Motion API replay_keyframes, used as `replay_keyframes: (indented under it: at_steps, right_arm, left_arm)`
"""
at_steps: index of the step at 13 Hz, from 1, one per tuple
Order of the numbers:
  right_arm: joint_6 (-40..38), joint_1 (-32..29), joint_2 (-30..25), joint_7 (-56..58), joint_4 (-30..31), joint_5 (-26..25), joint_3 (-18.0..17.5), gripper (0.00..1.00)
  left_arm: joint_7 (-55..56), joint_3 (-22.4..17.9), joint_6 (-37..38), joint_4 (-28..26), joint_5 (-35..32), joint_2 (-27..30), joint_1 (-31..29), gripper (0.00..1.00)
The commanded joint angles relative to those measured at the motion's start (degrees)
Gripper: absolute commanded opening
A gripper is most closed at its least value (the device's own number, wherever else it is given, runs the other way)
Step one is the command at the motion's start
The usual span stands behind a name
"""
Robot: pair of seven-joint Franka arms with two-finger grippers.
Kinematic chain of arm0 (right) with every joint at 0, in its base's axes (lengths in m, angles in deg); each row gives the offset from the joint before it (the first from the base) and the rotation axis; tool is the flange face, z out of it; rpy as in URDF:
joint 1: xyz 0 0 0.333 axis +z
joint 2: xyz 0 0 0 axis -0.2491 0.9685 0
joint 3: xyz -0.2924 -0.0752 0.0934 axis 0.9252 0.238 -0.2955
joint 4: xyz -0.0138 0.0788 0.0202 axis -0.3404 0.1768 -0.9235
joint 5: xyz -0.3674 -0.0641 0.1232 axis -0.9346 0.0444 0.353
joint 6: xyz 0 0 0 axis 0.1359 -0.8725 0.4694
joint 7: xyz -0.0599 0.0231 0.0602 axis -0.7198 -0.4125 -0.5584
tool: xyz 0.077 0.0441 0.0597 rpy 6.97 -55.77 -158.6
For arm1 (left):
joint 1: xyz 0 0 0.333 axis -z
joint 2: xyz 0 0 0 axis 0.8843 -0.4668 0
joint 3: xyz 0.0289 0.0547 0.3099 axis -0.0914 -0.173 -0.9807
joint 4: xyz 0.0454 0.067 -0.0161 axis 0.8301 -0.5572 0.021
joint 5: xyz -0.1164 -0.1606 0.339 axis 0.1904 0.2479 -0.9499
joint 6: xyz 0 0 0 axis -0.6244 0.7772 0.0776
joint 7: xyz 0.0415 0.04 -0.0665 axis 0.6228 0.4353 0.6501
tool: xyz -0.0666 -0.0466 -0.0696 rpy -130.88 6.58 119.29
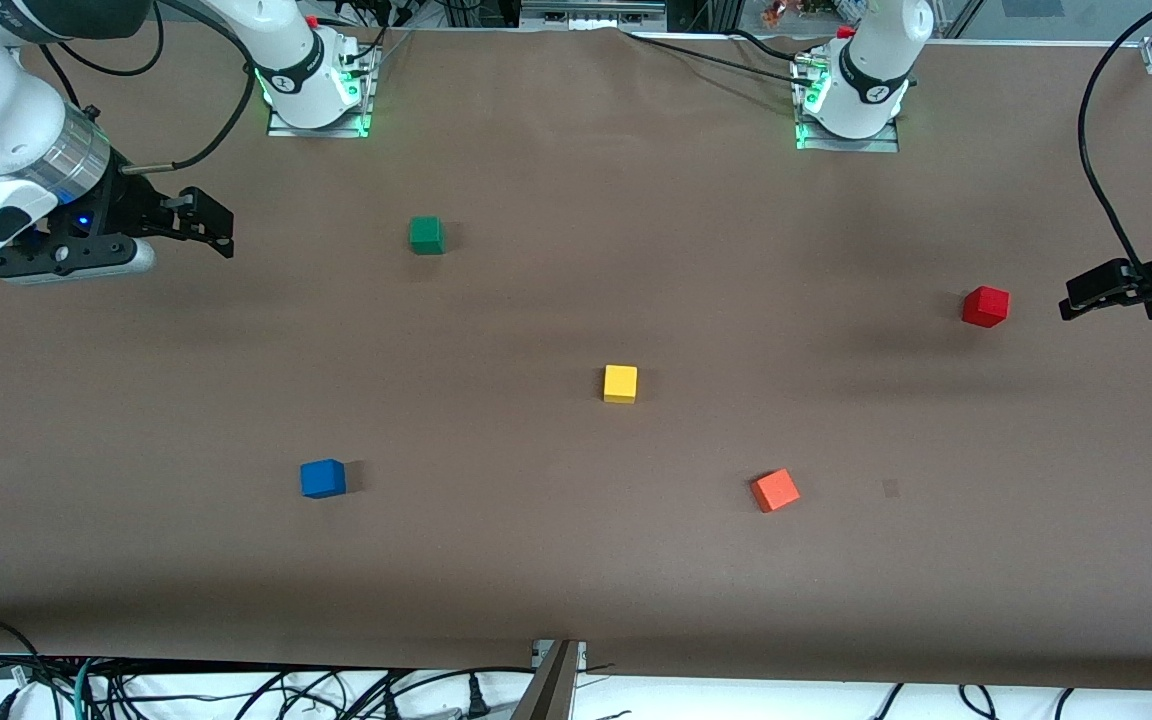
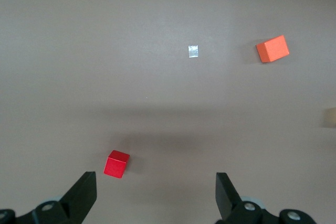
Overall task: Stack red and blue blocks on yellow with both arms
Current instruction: 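Reach red cube with the left gripper while the right gripper reaches blue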
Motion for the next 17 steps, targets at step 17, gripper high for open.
replay_keyframes:
  at_steps: [17]
  right_arm:
    - [-0.7, -1.6, 1.3, 1.1, -0.7, -0.7, 0.1, 1.00]
  left_arm:
    - [-22.8, -0.1, -14.4, -14.4, -6.5, -14.1, -11.3, 1.00]
